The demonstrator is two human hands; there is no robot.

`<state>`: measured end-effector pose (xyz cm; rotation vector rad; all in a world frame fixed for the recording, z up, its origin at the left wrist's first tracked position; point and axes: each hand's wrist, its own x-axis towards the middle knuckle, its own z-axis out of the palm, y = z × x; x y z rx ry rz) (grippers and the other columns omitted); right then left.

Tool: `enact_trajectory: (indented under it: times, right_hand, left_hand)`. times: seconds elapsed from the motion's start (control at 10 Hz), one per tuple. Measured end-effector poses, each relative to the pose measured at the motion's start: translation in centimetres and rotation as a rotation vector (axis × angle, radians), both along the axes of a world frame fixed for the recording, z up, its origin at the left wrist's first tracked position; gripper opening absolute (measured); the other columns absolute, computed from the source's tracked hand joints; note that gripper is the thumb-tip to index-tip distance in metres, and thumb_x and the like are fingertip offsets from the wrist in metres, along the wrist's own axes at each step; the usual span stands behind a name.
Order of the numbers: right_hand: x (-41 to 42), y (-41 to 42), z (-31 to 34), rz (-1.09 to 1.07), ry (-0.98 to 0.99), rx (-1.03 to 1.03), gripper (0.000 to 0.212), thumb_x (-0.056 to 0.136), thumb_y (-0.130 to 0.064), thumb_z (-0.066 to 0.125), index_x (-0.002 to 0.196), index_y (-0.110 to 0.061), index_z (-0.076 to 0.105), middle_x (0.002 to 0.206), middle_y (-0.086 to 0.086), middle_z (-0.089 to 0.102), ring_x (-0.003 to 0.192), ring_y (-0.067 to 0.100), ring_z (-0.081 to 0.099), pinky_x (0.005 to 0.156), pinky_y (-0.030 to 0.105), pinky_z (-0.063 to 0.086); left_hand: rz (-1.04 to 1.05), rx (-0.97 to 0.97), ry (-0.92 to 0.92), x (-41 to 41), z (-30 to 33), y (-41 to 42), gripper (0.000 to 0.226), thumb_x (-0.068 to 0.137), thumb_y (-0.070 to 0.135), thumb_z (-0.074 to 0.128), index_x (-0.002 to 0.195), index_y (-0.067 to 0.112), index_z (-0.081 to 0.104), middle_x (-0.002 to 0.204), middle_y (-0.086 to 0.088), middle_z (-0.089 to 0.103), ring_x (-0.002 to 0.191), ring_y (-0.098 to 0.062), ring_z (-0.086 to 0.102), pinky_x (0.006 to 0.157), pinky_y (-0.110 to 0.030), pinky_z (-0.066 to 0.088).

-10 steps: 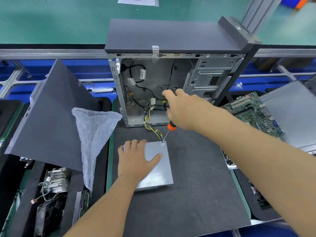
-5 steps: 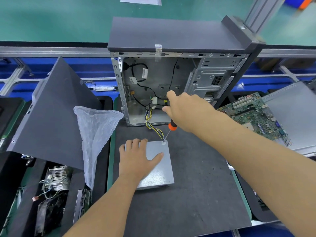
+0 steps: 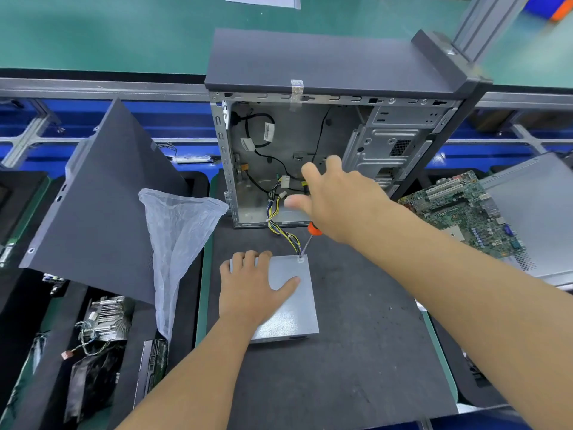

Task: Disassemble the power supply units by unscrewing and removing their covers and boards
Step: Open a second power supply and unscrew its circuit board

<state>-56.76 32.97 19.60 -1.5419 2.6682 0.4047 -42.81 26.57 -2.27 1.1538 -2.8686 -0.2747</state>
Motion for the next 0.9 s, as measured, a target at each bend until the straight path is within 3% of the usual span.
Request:
enact_trajectory:
  times: [0.1,0.2,0.3,0.4,0.5,0.6,0.7,0.8,0.9]
  right_hand:
    - [-0.2,0.2,-0.1,0.008,0.034,-0.066,0.027,0.105,-0.037,0.038,0.121,-0.016,0.034,0.095,0.006,0.031,0.072,0.029,0.048,0.052,0.033,0.023]
    - [-0.5,0.2,-0.1,0.085,-0.050,-0.119,0.030,0.093,-0.026,0.049,0.119,-0.016,0.039,0.101,0.003,0.032,0.071,0.031,0.046,0.056,0.034,0.031]
    - [-0.9,0.1,0.1,0.090,-0.278,-0.130,0.043,0.079,-0.023,0.064,0.115,-0.023,0.040,0.109,0.000,0.036,0.089,0.028,0.047,0.063,0.033,0.036]
    - [-1.4,0.2,0.1,0.044,-0.386,-0.128,0.044,0.081,-0.034,0.069,0.113,-0.026,0.039,0.113,0.000,0.033,0.099,0.029,0.044,0.074,0.037,0.040]
    - [-1.5,0.4,0.0,-0.087,-0.275,-0.098,0.054,0.088,-0.069,0.048,0.111,-0.022,0.035,0.103,0.002,0.034,0.085,0.031,0.042,0.070,0.039,0.037]
    - [-1.4,0.6,0.0,-0.072,-0.048,-0.071,0.052,0.095,-0.066,0.036,0.101,-0.014,0.027,0.073,0.004,0.033,0.063,0.028,0.038,0.053,0.036,0.029]
    - [-1.3,0.7,-0.2,-0.041,-0.054,-0.106,0.040,0.102,-0.051,0.039,0.108,-0.012,0.033,0.076,0.008,0.044,0.063,0.029,0.040,0.056,0.035,0.033]
    - [-1.3,0.7,-0.1,-0.001,-0.148,-0.102,0.029,0.099,-0.028,0.045,0.125,-0.017,0.039,0.113,0.009,0.052,0.079,0.035,0.047,0.070,0.039,0.041]
    - [-1.4,0.7,0.1,0.035,-0.232,-0.086,0.041,0.090,-0.021,0.056,0.126,-0.023,0.039,0.119,0.002,0.041,0.080,0.033,0.051,0.066,0.036,0.037]
  left_hand:
    - [0.000,-0.001,-0.004,0.0,0.0,0.0,0.086,0.078,0.088,0.020,0.135,0.030,0.048,0.123,0.008,0.051,0.116,-0.021,0.039,0.105,-0.043,0.029]
    - [-0.003,-0.002,-0.011,0.0,0.0,0.0,0.087,0.078,0.088,0.019,0.135,0.029,0.048,0.124,0.007,0.051,0.116,-0.021,0.039,0.105,-0.043,0.029]
    - [-0.004,-0.004,-0.011,0.0,0.1,0.0,0.087,0.078,0.088,0.019,0.135,0.029,0.048,0.124,0.007,0.052,0.116,-0.021,0.040,0.105,-0.044,0.029]
    - [-0.007,-0.005,-0.009,0.0,0.1,0.0,0.087,0.078,0.088,0.019,0.135,0.029,0.048,0.124,0.007,0.052,0.116,-0.021,0.040,0.105,-0.044,0.029]
    - [-0.010,-0.004,-0.013,0.0,0.1,0.0,0.087,0.078,0.088,0.019,0.135,0.029,0.048,0.124,0.007,0.052,0.116,-0.021,0.040,0.105,-0.043,0.029]
    - [-0.010,-0.003,-0.008,0.0,0.2,0.0,0.087,0.078,0.088,0.018,0.135,0.029,0.048,0.124,0.006,0.052,0.117,-0.021,0.040,0.106,-0.044,0.029]
    - [-0.011,-0.001,-0.006,0.1,0.2,0.1,0.088,0.078,0.088,0.018,0.136,0.028,0.048,0.125,0.006,0.052,0.117,-0.022,0.040,0.106,-0.044,0.029]
    - [-0.012,-0.001,-0.011,0.0,0.2,0.0,0.088,0.078,0.088,0.018,0.136,0.029,0.048,0.126,0.007,0.051,0.118,-0.021,0.039,0.106,-0.044,0.029]
    - [-0.010,-0.007,-0.015,0.1,0.3,0.1,0.088,0.077,0.088,0.018,0.135,0.029,0.048,0.125,0.007,0.052,0.118,-0.022,0.040,0.106,-0.044,0.029]
